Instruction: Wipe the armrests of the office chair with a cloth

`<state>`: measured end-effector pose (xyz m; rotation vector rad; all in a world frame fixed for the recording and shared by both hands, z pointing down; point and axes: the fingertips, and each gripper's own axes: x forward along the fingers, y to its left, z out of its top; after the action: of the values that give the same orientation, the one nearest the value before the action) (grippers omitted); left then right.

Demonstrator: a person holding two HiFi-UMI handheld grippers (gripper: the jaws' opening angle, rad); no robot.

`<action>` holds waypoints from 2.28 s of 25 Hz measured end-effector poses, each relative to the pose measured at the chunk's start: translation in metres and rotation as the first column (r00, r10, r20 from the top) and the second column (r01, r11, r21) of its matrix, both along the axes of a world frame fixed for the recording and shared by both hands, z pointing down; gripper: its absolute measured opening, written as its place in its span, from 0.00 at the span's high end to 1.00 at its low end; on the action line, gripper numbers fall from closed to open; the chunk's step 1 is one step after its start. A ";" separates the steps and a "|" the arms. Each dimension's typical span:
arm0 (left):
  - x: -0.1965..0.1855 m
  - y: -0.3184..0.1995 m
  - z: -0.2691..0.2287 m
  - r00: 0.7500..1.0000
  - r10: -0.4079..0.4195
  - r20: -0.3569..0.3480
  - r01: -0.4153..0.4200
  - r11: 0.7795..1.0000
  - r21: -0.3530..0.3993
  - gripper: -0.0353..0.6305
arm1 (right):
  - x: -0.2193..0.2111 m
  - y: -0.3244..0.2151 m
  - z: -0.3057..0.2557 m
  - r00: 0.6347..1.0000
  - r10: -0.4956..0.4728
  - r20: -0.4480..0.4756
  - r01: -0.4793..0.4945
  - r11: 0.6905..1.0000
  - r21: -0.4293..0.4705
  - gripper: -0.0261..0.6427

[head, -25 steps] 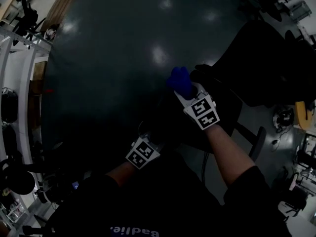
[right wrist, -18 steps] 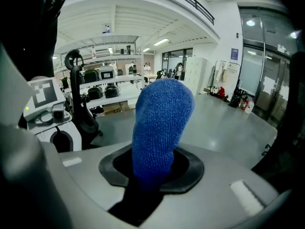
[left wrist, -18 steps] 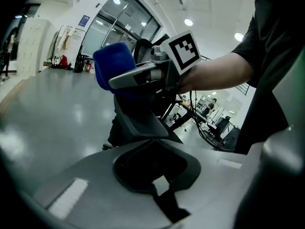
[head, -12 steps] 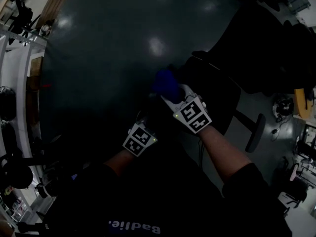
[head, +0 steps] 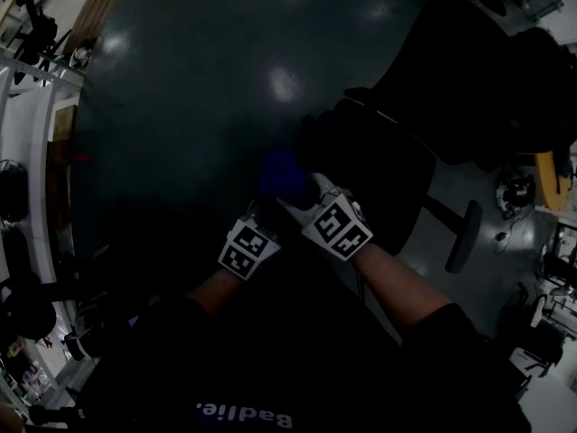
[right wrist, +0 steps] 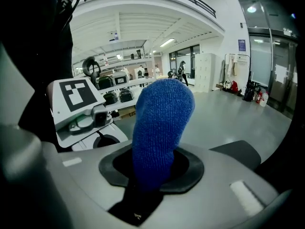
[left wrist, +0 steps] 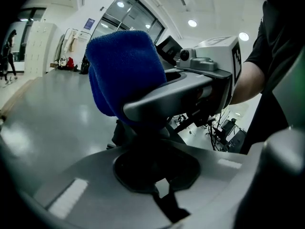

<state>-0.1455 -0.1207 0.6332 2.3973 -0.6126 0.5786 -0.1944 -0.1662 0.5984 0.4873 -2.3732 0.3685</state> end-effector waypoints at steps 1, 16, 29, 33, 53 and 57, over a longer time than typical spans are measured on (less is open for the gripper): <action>-0.001 0.000 0.000 1.000 0.000 0.003 0.000 1.000 0.000 0.92 | -0.001 0.004 0.000 1.000 -0.006 0.002 0.006 1.000 -0.004 0.78; -0.006 -0.005 -0.007 0.999 -0.019 0.033 0.019 1.000 0.015 0.92 | 0.068 -0.056 -0.051 0.990 0.139 0.033 -0.142 0.983 0.120 0.77; 0.001 -0.003 -0.012 1.000 0.006 0.007 -0.006 1.000 0.005 0.92 | 0.146 -0.139 -0.017 0.953 0.291 -0.084 -0.278 0.950 0.145 0.77; 0.004 -0.001 -0.014 1.000 0.012 -0.004 -0.012 1.000 -0.001 0.92 | 0.147 -0.144 -0.005 0.951 0.285 -0.116 -0.270 0.953 0.135 0.77; 0.003 0.010 -0.012 0.995 0.090 -0.036 -0.090 0.996 -0.012 0.92 | 0.107 -0.061 0.008 0.948 0.311 -0.070 -0.307 0.950 0.064 0.78; 0.003 0.012 -0.012 0.990 0.135 -0.034 -0.135 0.991 -0.008 0.92 | 0.098 -0.038 0.009 0.947 0.316 -0.064 -0.313 0.949 0.045 0.77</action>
<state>-0.1428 -0.1089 0.6216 2.4465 -0.4343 0.5952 -0.0961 -0.2046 0.6079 0.8863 -2.2371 0.4462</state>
